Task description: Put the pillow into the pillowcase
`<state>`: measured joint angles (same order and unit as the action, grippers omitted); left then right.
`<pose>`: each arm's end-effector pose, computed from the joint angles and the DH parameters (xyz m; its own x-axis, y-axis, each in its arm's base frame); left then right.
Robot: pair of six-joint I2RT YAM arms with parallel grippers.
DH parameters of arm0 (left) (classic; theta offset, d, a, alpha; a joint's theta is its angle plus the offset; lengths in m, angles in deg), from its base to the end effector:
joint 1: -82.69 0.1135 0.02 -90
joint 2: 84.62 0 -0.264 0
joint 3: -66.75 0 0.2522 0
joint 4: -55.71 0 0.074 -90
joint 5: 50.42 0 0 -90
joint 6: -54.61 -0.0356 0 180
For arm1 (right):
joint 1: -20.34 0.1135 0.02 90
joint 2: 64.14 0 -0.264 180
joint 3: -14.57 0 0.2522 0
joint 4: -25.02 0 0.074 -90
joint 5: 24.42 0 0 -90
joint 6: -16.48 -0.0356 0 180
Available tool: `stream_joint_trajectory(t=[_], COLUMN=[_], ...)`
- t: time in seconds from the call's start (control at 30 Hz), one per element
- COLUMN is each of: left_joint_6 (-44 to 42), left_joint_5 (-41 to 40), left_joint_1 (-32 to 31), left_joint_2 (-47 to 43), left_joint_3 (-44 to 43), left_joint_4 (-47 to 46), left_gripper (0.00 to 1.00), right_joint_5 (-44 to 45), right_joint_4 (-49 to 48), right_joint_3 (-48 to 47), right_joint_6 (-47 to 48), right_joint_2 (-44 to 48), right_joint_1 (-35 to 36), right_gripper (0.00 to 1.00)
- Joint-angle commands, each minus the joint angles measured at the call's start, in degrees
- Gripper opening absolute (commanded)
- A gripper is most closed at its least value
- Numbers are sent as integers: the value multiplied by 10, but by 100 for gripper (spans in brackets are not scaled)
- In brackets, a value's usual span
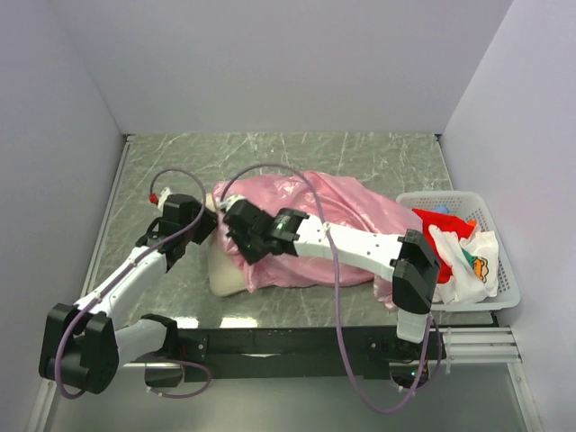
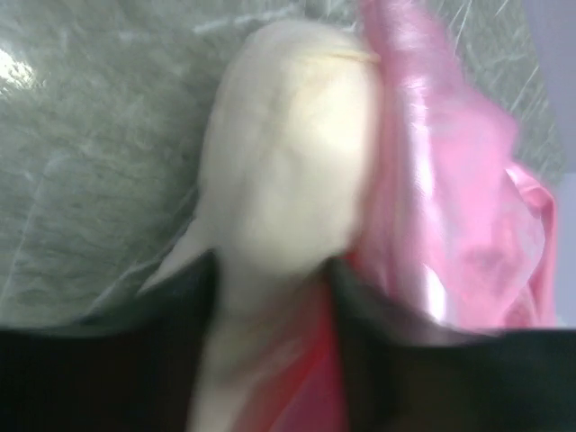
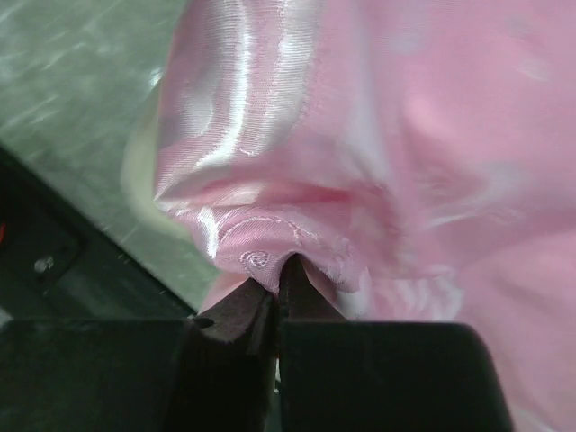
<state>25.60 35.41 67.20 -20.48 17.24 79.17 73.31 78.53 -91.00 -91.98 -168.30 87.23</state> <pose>0.2272 -0.0603 0.2198 -0.4730 -0.7740 -0.4209 -0.4175 0.6176 -0.6665 0.1629 0.3695 0.2895 -0.5721 -0.5412 -0.6163 -0.7357 0.6708 0.0938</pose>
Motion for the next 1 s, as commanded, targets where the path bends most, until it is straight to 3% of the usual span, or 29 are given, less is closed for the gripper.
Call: stream_joint_trajectory(t=[0.0, 0.03, 0.1, 0.17, 0.27, 0.4, 0.43, 0.57, 0.83, 0.97], left_joint_6=[-35, -39, -41, -34, -18, -6, -5, 32, 55, 49], left_joint_5=[-12, -21, -67, -88, -96, -35, -13, -54, -136, -124], left_joint_1=[4, 4, 4, 4, 3, -14, -22, -79, -91, -92], left_joint_2=[-50, -59, -94, -122, -174, -240, -247, -241, -209, -223], left_joint_3=[-43, -43, -42, -29, 0, 71, 84, 118, 75, 71], left_joint_4=[22, 43, 107, 140, 182, 176, 156, 137, 103, 55], left_gripper=[74, 84, 86, 99, 99, 94, 99, 99, 99, 99], right_joint_5=[-20, -21, -21, -21, -32, -29, -29, -37, -34, -32], right_joint_4=[-60, -59, -48, -43, -28, 7, 12, 39, 43, 41], right_joint_3=[-14, -21, -33, -54, -105, -182, -212, -273, -254, -239], right_joint_6=[-28, -28, -24, -21, -18, -6, -5, -4, -6, -10], right_joint_2=[92, 97, 100, 99, 86, 54, 46, 18, 54, 70], right_joint_1=[-53, -59, -69, -84, -96, -99, -99, -103, -97, -98], right_gripper=[0, 0, 0, 0, 0, 0, 0, 0, 0, 0])
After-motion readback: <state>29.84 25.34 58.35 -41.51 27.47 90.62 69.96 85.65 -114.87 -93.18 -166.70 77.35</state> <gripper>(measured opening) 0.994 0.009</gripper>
